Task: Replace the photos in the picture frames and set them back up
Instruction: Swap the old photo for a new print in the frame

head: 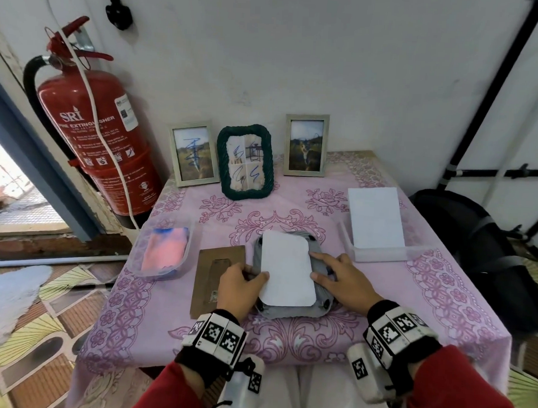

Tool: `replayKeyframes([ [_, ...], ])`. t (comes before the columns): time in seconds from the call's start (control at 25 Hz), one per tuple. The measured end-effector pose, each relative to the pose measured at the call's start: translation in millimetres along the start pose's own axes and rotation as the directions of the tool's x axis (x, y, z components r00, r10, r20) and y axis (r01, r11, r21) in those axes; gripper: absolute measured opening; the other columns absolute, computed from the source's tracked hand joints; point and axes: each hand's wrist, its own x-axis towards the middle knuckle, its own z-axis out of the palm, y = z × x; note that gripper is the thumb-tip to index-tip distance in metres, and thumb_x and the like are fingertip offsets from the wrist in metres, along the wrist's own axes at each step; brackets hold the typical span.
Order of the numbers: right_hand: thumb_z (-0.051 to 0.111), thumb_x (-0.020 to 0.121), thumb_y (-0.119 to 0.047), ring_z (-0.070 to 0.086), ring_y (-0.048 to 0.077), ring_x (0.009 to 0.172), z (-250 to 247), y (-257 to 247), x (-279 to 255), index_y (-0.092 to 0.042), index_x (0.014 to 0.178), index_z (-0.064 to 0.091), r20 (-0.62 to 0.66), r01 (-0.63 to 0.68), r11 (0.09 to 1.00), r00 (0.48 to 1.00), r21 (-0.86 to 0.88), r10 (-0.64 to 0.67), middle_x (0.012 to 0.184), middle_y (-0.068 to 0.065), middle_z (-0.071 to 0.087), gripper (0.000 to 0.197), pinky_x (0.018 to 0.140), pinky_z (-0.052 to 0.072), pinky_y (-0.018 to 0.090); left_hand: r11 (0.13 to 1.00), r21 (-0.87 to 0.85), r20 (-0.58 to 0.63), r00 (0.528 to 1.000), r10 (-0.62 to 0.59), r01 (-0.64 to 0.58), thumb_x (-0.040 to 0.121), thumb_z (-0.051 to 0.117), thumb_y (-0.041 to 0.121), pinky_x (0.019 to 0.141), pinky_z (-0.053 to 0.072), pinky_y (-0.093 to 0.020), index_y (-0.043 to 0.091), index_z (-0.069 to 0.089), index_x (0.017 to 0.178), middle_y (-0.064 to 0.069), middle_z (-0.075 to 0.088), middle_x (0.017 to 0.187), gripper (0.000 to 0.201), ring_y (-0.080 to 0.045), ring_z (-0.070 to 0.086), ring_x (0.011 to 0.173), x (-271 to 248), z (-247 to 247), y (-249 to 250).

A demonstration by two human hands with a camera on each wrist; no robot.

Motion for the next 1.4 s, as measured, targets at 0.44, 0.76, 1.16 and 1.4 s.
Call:
replayKeyframes([
  [0.44, 0.051, 0.092, -0.041, 0.054, 0.019, 0.09, 2, 2, 0, -0.036, 0.139, 0.037, -0.017, -0.001, 1.0, 1.0, 0.004, 0.001, 0.1, 0.002, 0.037, 0.049, 0.087, 0.046, 0.028, 0.995, -0.098, -0.066, 0.998, -0.02, 0.013, 0.082, 0.069, 0.016, 0.071, 0.049, -0.032, -0.001, 0.066, 0.08, -0.015, 0.067, 0.08, 0.017, -0.022, 0.059, 0.071, 15, -16, -11],
  [0.76, 0.047, 0.093, -0.036, 0.049, 0.011, 0.077, 6, 2, -1, -0.048, 0.135, 0.037, -0.039, 0.019, 0.999, 0.999, -0.048, -0.021, 0.093, -0.003, 0.034, 0.046, 0.072, 0.041, 0.025, 0.99, -0.122, -0.014, 0.997, -0.071, 0.068, 0.084, 0.067, 0.016, 0.047, 0.047, -0.019, 0.005, 0.064, 0.077, -0.014, 0.067, 0.077, 0.013, -0.021, 0.058, 0.058, 20, -27, -24],
  [1.16, 0.049, 0.093, -0.037, 0.048, 0.013, 0.086, 1, -7, -6, -0.039, 0.138, 0.038, -0.008, 0.006, 0.998, 1.0, -0.055, -0.007, 0.097, 0.0, 0.033, 0.046, 0.081, 0.044, 0.027, 0.978, -0.209, 0.012, 1.0, -0.011, 0.013, 0.086, 0.064, 0.013, 0.052, 0.049, -0.022, 0.0, 0.061, 0.085, -0.014, 0.067, 0.076, 0.013, -0.021, 0.058, 0.061, 19, -28, -22],
  [1.4, 0.051, 0.088, -0.022, 0.046, 0.008, 0.072, -26, -35, -25, -0.02, 0.121, 0.053, -0.157, 0.097, 0.979, 0.98, -0.177, -0.125, 0.104, -0.001, 0.042, 0.033, 0.067, 0.045, 0.03, 0.956, -0.284, -0.021, 0.997, 0.072, -0.075, 0.085, 0.066, 0.009, 0.058, 0.053, -0.019, 0.006, 0.065, 0.082, -0.007, 0.07, 0.074, 0.004, -0.011, 0.065, 0.065, 20, -27, -6],
])
